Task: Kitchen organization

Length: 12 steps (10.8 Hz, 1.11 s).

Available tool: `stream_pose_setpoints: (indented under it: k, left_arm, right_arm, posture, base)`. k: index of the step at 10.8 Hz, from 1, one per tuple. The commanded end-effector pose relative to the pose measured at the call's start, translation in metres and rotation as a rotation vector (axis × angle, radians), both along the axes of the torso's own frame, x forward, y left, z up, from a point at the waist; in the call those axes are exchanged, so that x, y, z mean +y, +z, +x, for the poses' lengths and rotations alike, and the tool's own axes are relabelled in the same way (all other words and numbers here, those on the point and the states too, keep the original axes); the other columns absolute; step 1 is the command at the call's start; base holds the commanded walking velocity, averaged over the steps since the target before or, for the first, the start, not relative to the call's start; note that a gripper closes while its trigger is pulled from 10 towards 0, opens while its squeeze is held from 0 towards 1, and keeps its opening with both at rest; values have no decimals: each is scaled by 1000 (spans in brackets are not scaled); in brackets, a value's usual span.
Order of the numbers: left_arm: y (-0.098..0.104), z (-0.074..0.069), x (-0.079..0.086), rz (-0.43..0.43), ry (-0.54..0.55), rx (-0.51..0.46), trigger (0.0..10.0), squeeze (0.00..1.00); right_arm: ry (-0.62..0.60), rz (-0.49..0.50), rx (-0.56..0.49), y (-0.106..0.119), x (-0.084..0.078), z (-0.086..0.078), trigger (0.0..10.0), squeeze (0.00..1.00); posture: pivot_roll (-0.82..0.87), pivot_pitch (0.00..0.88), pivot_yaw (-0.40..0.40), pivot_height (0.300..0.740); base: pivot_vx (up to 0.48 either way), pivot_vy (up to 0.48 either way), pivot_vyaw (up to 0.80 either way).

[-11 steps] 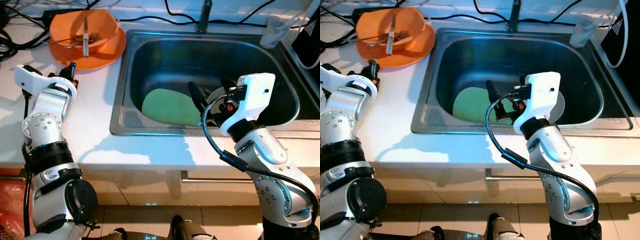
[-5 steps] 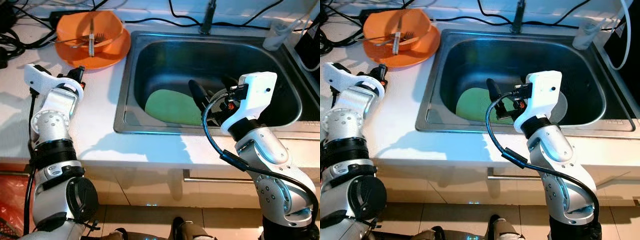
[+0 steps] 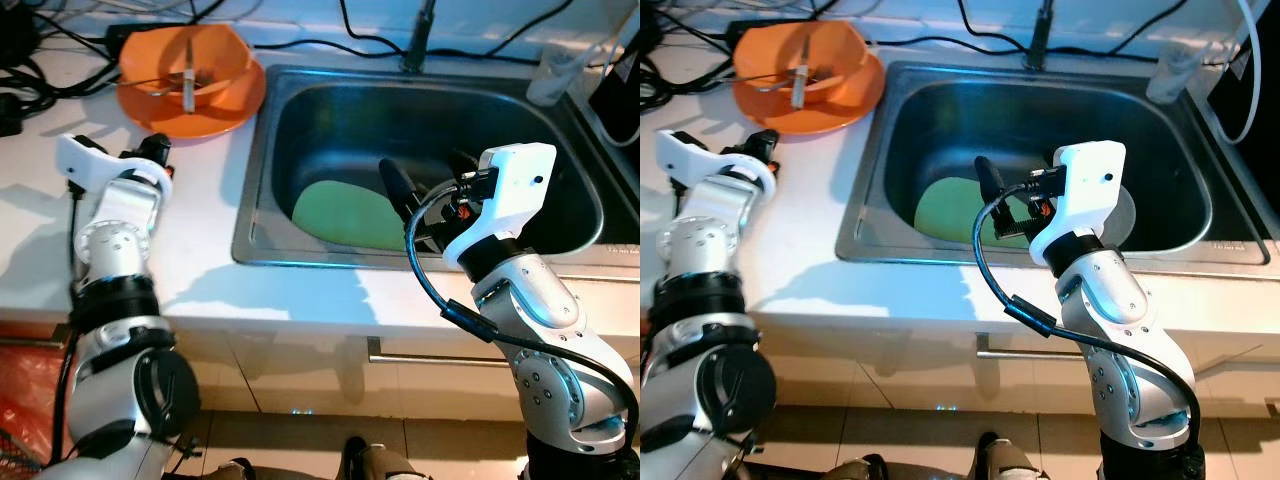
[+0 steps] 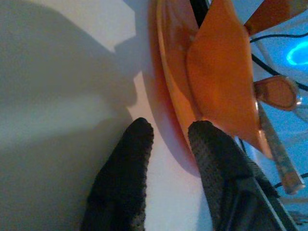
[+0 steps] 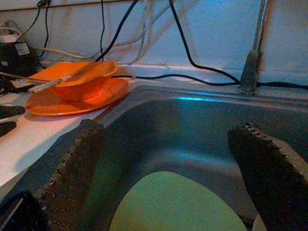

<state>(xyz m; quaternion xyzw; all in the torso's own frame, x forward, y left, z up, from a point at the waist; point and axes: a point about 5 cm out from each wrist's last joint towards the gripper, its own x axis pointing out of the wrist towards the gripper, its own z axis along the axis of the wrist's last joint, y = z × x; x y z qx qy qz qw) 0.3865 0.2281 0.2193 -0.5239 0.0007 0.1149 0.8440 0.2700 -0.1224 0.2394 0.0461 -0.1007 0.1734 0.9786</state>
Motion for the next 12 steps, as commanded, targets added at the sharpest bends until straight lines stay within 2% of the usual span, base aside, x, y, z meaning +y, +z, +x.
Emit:
stream_pose_setpoints:
  k: [1,4,6,8,9,12]
  left_arm:
    - [-49,-4,-9,-59,-29,185,10000,1000]
    - [-50,0,-15,-118,-32,186,10000,1000]
    - [-49,1,-17,-102,-41,216,10000,1000]
    - [-54,2,-15,24,-49,326,10000,1000]
    - [-57,2,-13,63,-53,347,10000,1000]
    - [-63,2,-8,111,-59,406,10000,1000]
  right_arm:
    - [-18,-6,-14,2,-4,-2,10000,0]
    - [-26,-10,-18,2,-6,-2,10000,0]
    - [-28,-11,-19,2,-6,-2,10000,0]
    - [-31,-11,-21,3,-5,-1,10000,0]
    - [-34,-10,-20,3,-5,-2,10000,0]
    - [-44,-3,-17,2,-6,-3,10000,0]
  posture:
    - [-242,182,-61,740]
    - [-249,178,-59,740]
    - [-249,177,-58,740]
    - [-249,178,-53,740]
    - [-248,181,-50,740]
    - [-253,187,-40,740]
  base:
    - [0,0,0]
    - [0,0,0]
    - [0,0,0]
    - [0,0,0]
    - [0,0,0]
    - [0,0,0]
